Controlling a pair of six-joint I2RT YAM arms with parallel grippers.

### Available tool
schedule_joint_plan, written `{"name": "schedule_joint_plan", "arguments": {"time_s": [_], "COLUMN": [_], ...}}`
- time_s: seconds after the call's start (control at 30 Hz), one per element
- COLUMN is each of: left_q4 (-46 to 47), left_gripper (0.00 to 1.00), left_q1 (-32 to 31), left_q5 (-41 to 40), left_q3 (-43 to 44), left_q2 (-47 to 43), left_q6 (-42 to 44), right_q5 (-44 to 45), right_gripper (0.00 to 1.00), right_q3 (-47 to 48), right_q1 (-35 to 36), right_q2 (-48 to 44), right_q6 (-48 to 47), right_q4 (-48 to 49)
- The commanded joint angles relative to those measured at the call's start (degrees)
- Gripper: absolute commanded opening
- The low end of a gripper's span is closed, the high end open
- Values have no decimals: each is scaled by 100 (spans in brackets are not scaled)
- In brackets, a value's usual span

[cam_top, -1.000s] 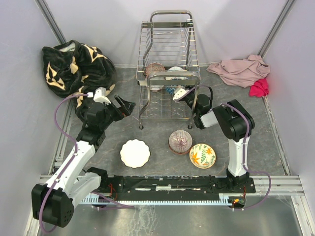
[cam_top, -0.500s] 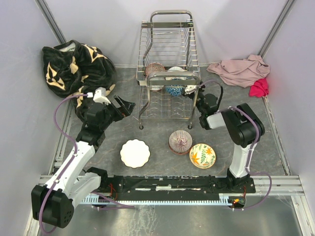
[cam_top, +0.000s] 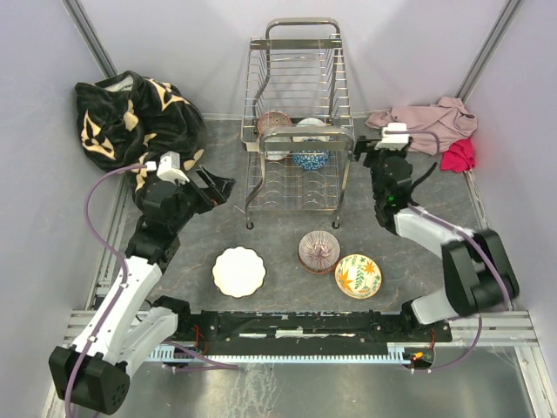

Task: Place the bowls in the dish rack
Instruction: Place the bowl in the dish rack, then pick up the bowl from the center of the board.

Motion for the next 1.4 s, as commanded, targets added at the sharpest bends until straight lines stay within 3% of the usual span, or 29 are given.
{"name": "schedule_joint_plan", "arguments": {"time_s": [0.0, 0.13, 0.3, 0.4, 0.63, 0.87, 1.17, 1.37], "left_q4": [-318, -647, -1350, -1747, -2744, -3592, -4613, -4690], "left_gripper": [99, 99, 99, 99, 99, 99, 99, 99], "left_q1": [-19, -20, -20, -21, -20, -24, -25, -20], "left_q5": [-104, -67, -153, -200, -194, -119, 218, 557], "left_q3": [314, 439, 709, 847, 1085, 1222, 1544, 1153], "left_q2": [-245, -384, -569, -702, -840, -1066, -695, -642], "left_q6": [183, 123, 30, -29, -166, 112, 345, 347], "right_q5": [1252, 1266, 1391, 930, -260, -739, -824, -795], "right_gripper": [95, 98, 99, 99, 99, 99, 99, 99], "right_q3": [291, 869, 2069, 2344, 1342, 1420, 1135, 1023], "right_q1": [-285, -442, -439, -444, -446, -446, -440, -446], "right_q2": [-1262, -2014, -2289, -2526, -4045, -3687, -3694, -3396], "right_q6": [1570, 2387, 3542, 3701, 3528, 3408, 3295, 3125], "right_q4": [-3216, -5814, -8758, -9798, -9402, -10102, -9928, -9632]}}
